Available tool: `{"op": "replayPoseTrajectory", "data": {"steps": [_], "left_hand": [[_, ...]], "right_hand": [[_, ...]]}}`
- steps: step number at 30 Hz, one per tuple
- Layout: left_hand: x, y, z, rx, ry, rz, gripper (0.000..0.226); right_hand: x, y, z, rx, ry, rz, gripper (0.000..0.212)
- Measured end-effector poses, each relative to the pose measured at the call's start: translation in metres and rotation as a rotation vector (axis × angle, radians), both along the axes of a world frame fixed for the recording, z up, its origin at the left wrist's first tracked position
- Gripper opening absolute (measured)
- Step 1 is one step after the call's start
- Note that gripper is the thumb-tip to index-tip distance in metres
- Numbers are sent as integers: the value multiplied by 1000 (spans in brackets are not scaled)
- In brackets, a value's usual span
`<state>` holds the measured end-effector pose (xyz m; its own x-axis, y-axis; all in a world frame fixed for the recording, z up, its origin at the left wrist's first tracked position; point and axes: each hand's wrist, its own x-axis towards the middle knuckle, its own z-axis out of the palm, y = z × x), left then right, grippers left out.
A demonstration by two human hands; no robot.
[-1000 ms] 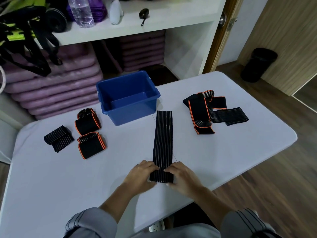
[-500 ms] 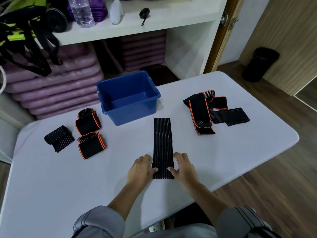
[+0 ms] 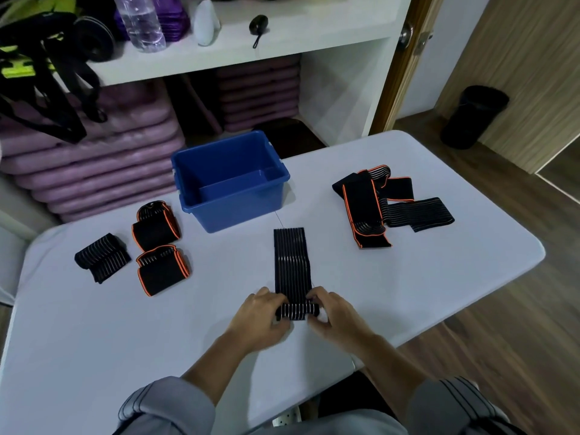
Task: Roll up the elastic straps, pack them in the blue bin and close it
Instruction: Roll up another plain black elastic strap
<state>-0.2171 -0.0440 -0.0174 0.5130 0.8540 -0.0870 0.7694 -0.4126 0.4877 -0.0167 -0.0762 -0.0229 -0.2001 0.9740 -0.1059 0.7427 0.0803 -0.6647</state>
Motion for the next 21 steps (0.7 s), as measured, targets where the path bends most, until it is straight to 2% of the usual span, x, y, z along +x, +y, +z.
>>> {"op": "replayPoseTrajectory", "data": {"steps": [3,8,10,13,17,19,21], "left_hand": [[5,0,2,-216,-58,204,29],[12,-4,-2,-141,40,341,46],[8,-3,-3,-64,27,311,51],[2,-4,-5,27,-6,165,42],[-8,-5,-11,31,117,40,71],[-7,-3,-10,31,127,37,68],[-5,-1,-7,-4,60,102,60]], "right_hand": [[-7,9,-1,-87,60,-112,28],[-13,17,-7,-12,35,-175,43],[-10,19,-8,93,13,-117,43],[-2,18,-9,201,-75,72,33],[7,19,-9,187,-230,226,55],[5,21,-8,192,-224,245,51],[2,23,-6,144,-152,205,44]]}}
